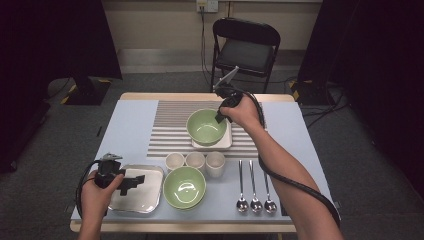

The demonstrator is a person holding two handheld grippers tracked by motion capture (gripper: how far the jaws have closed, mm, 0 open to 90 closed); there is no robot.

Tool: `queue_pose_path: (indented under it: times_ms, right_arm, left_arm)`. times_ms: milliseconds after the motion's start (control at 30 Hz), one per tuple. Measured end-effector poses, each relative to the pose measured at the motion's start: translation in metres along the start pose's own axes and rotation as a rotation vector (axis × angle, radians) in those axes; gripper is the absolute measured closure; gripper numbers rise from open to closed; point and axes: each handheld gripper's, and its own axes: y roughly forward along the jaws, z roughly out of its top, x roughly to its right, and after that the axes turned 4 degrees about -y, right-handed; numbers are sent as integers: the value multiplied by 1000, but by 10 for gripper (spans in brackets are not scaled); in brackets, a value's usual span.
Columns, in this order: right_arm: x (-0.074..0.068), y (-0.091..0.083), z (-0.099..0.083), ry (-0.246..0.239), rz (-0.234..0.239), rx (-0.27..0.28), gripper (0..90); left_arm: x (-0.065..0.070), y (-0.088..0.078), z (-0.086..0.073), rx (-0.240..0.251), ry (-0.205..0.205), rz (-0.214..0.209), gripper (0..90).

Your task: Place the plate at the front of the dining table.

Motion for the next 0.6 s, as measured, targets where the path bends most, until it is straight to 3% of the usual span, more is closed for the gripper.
queue_pose_path:
  times_ms: [233, 600]
  right_arm:
    - [2, 3, 1, -1, 0, -2, 859]
    - [2, 3, 3, 2, 2, -2, 859]
  left_arm:
    - [4, -1, 2, -11, 16, 7, 160]
    - [4, -4, 3, -8, 7, 6, 167]
